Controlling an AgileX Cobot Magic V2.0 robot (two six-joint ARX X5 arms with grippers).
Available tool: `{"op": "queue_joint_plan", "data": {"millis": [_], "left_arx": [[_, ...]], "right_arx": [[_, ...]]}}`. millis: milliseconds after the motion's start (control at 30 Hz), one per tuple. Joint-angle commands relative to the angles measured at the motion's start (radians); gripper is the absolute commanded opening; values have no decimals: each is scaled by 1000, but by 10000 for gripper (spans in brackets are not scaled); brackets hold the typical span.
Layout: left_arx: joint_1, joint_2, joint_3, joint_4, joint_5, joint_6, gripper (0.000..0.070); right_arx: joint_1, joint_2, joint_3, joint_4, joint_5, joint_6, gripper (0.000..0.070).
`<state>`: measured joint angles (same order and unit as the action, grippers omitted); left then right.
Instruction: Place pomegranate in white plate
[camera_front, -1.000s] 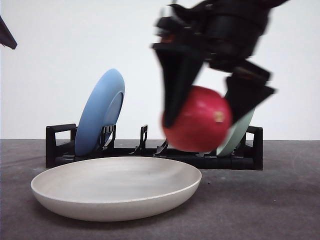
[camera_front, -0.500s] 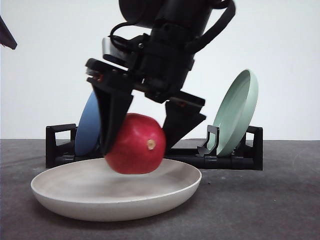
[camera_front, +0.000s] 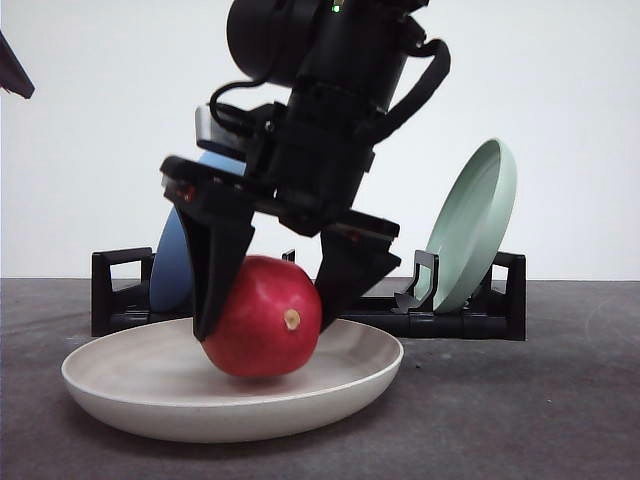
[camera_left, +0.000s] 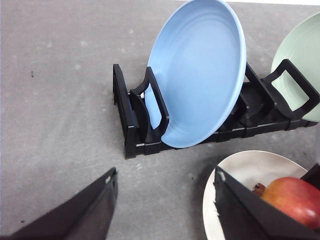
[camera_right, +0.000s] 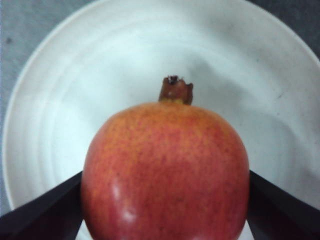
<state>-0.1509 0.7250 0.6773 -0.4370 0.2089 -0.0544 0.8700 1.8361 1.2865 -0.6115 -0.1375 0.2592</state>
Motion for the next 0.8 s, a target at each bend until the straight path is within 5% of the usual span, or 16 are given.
{"op": "queue_joint_plan", "data": {"millis": [0, 467, 767], "left_arx": [[0, 4, 2, 10, 2, -7, 354], [0, 4, 2, 10, 2, -6, 354], [0, 5, 2, 9, 2, -6, 353]], "right_arx": [[12, 19, 24, 8, -3, 2, 491], [10, 37, 24, 5, -3, 3, 517], [18, 39, 25, 13, 7, -5, 666]]}}
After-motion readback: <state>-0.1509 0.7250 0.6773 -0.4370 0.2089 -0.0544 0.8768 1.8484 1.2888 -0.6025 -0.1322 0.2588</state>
